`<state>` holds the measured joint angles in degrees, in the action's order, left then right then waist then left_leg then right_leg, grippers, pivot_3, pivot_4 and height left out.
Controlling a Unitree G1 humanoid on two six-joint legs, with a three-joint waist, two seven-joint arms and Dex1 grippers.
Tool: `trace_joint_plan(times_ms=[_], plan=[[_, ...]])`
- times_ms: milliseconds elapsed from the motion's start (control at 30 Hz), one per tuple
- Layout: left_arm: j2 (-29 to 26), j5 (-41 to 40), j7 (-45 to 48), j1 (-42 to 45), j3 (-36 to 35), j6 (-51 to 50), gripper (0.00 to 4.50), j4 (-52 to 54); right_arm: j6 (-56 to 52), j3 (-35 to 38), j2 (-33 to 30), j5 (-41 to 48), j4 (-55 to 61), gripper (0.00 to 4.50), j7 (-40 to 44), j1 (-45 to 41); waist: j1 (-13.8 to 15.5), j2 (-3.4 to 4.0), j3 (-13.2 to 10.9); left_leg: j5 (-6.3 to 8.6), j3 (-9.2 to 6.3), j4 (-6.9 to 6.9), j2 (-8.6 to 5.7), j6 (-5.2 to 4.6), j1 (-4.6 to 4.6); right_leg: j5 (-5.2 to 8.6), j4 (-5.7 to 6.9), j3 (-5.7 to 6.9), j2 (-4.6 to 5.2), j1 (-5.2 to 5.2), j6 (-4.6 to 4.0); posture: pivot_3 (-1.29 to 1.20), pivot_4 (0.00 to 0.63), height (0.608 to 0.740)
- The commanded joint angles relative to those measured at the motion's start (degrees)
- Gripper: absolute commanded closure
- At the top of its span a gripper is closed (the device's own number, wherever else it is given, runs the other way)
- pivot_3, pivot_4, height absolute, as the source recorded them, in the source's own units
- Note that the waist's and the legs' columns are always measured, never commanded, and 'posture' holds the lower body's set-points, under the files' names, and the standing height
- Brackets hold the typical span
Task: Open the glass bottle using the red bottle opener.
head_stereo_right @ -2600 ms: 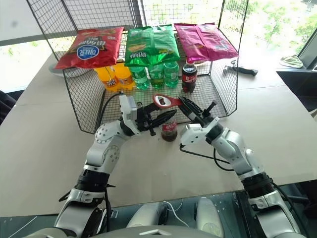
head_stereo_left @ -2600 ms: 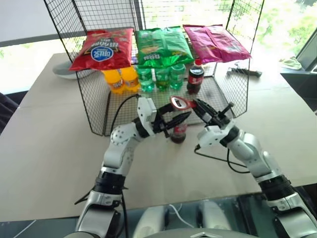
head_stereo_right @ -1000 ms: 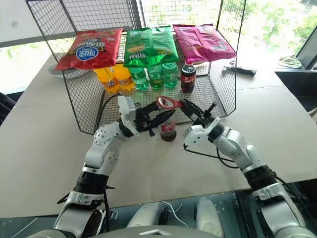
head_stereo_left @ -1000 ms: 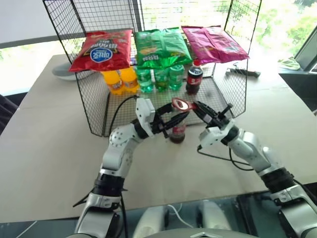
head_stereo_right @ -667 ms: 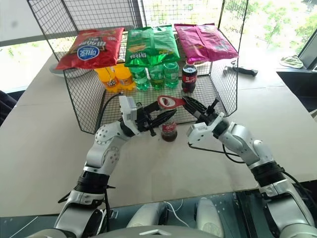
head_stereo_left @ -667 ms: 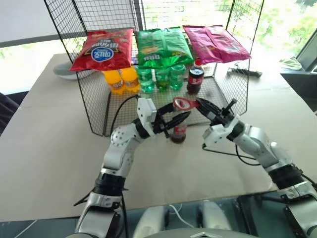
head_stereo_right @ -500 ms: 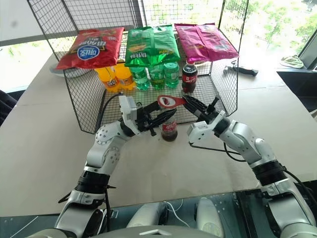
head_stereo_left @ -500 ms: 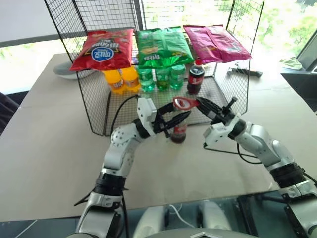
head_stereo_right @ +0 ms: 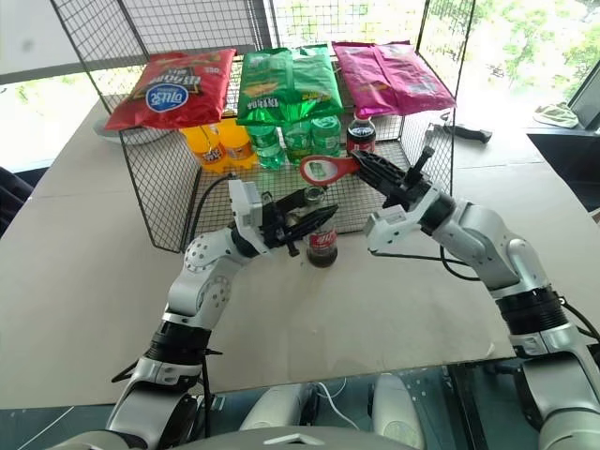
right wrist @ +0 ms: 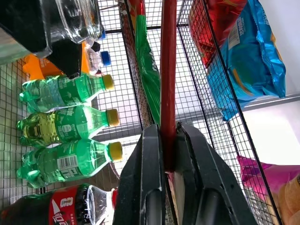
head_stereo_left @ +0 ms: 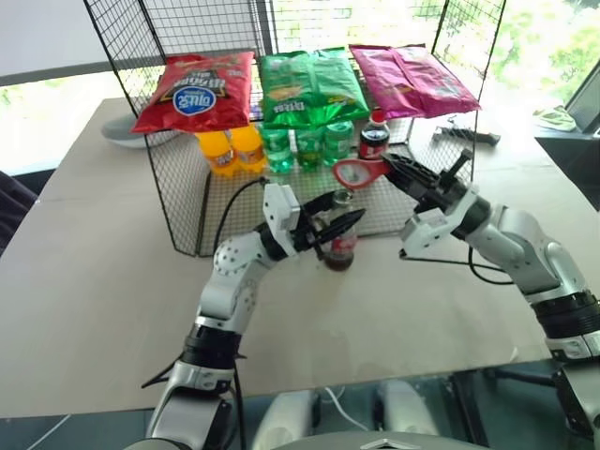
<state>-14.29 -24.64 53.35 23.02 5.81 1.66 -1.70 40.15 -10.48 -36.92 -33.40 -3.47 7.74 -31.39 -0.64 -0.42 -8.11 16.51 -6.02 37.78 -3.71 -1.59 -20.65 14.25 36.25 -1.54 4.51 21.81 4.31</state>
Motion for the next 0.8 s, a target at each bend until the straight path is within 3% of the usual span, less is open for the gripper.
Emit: trace_joint_plan(times_ms=[33, 667, 767, 800], plan=[[-0.6, 2.4, -0.5, -1.1, 1.0, -1.2, 2.95, -2.7, 0.1, 3.1, -1.1, 1.6, 1.6, 4.50, -0.4, -2.1, 0.0, 0.00, 0.0, 0.00, 0.00, -0.02, 0.00, 0.00, 0.00, 0.00, -0.02, 0.00, 0.00, 0.00, 0.00, 0.00, 0.150, 0.740], [-1.2, 0.9, -0.8, -1.6, -0.6, -1.1, 2.95, -0.7, -1.9, 3.9, 2.6, 3.4, 2.0, 4.50, -1.4, 0.8, 0.0, 0.01, 0.0, -0.02, -0.02, -0.34, 0.00, 0.02, 0.00, 0.00, -0.30, 0.02, 0.01, 0.02, 0.00, 0.00, 0.150, 0.740], [-1.2, 0.8, -0.8, -1.8, -0.7, -1.4, 1.45, -0.3, -2.3, 4.0, 3.1, 3.8, 1.9, 4.50, -1.3, 1.3, -0.1, 0.05, 0.0, -0.02, -0.02, -0.35, 0.00, 0.03, -0.01, 0.00, -0.30, 0.03, 0.01, 0.04, 0.00, 0.00, 0.150, 0.740], [-1.3, 0.7, -0.8, -1.9, -0.8, -1.5, 1.35, -0.2, -2.5, 4.1, 3.4, 4.0, 1.9, 4.50, -1.3, 1.5, -0.1, 0.05, -0.1, -0.02, -0.01, -0.36, 0.00, 0.03, -0.03, 0.00, -0.29, 0.01, 0.00, 0.08, 0.00, 0.00, 0.150, 0.740]])
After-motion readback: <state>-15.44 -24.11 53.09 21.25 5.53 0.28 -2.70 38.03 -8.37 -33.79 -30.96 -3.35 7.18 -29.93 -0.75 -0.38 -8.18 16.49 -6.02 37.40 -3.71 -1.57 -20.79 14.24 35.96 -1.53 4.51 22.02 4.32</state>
